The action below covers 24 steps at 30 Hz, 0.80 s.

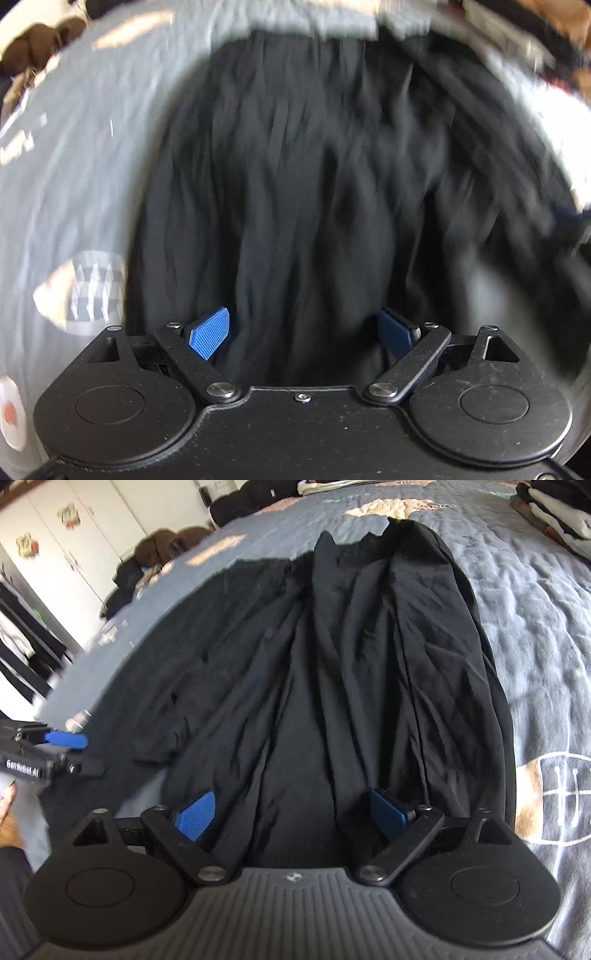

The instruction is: Fold clothes

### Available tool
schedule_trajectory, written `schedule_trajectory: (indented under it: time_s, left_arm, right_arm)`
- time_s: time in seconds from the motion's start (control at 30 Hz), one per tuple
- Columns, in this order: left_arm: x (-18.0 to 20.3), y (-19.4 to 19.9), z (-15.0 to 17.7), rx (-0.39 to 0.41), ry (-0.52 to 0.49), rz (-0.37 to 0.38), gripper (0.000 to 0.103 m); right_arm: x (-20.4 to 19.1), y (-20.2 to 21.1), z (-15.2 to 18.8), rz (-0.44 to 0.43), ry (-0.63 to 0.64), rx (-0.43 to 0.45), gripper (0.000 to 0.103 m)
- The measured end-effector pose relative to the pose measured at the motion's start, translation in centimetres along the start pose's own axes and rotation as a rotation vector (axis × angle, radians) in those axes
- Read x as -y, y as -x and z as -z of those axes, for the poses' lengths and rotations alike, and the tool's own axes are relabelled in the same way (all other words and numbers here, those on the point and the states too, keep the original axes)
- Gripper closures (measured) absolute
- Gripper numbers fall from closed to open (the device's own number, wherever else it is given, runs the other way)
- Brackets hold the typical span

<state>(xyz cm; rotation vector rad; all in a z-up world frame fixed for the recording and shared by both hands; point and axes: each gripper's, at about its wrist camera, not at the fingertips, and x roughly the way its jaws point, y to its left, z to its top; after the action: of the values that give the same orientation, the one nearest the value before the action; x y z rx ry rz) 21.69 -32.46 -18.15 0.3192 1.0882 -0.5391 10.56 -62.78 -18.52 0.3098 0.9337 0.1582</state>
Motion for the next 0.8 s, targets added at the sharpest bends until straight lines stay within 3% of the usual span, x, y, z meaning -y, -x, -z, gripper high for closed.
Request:
schedule_trajectory:
  time_s: [0.07,0.17,0.23,0.37,0.63,0.7,0.8]
  left_arm:
    - [-0.3,-0.4,1.1,-0.003,-0.003,-0.002,0.011]
    - [0.1,1.9,1.6,0.071,0.008,0.049,0.011]
    - [0.6,3.0,2.0,0.101,0.012,0.071,0.011]
    - [1.8,1.3,3.3,0.022,-0.012,0.063,0.01]
    - [1.6,3.3,5.3,0.073,0.011,0.082,0.009]
    - [1.3,4.5,5.8,0.125,0.033,0.119,0.009]
    - [0.7,5.6,6.1,0.19,0.089,0.178,0.009]
  right_arm:
    - [-1.3,0.3,0.0,-0.004,0.007,-0.032,0.01]
    - [-3.8,1.7,0.2,-0.059,0.047,-0.001,0.01]
    - [-5.4,1.6,0.7,-0.054,0.094,-0.034,0.01]
    - [-7.6,0.3,1.7,-0.009,0.156,-0.144,0.01]
    - [-8.0,2.3,4.9,0.002,0.161,-0.21,0.01]
    - [-7.9,3.7,5.2,-0.03,0.113,-0.192,0.01]
    - [-7.4,5.7,5.3,-0.077,0.02,-0.08,0.01]
